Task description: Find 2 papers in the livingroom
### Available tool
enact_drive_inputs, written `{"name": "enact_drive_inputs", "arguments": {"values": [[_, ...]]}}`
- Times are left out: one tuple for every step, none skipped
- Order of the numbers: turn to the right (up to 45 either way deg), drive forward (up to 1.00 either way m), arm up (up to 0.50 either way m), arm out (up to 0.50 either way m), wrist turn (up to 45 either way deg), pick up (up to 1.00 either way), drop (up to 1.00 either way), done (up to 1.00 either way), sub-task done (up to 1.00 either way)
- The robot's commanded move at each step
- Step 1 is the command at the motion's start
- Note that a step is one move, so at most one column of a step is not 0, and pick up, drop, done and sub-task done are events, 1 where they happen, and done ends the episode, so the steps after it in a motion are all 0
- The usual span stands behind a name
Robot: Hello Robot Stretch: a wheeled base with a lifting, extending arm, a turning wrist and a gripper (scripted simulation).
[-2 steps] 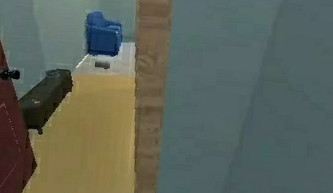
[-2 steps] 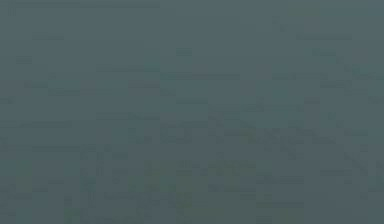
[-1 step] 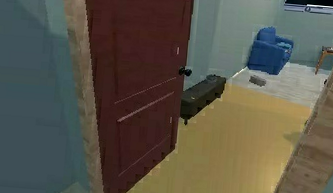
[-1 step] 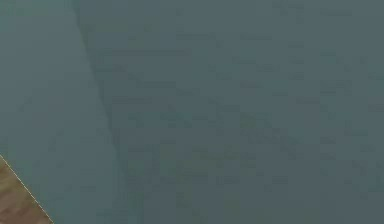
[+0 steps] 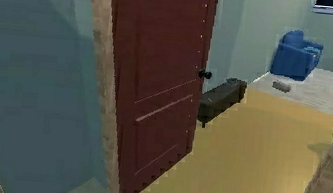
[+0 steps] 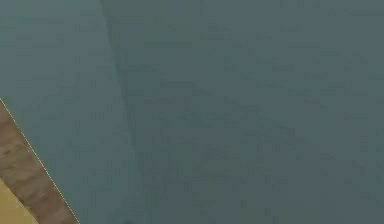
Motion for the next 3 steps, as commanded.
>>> {"name": "enact_drive_inputs", "arguments": {"values": [[0.0, 0.4, 0.0, 0.0, 0.0, 0.0, 0.0, 0.0, 0.0], [39.0, 0.0, 0.0, 0.0, 0.0, 0.0, 0.0, 0.0, 0.0], [0.0, 1.0, 0.0, 0.0, 0.0, 0.0, 0.0, 0.0, 0.0]]}}
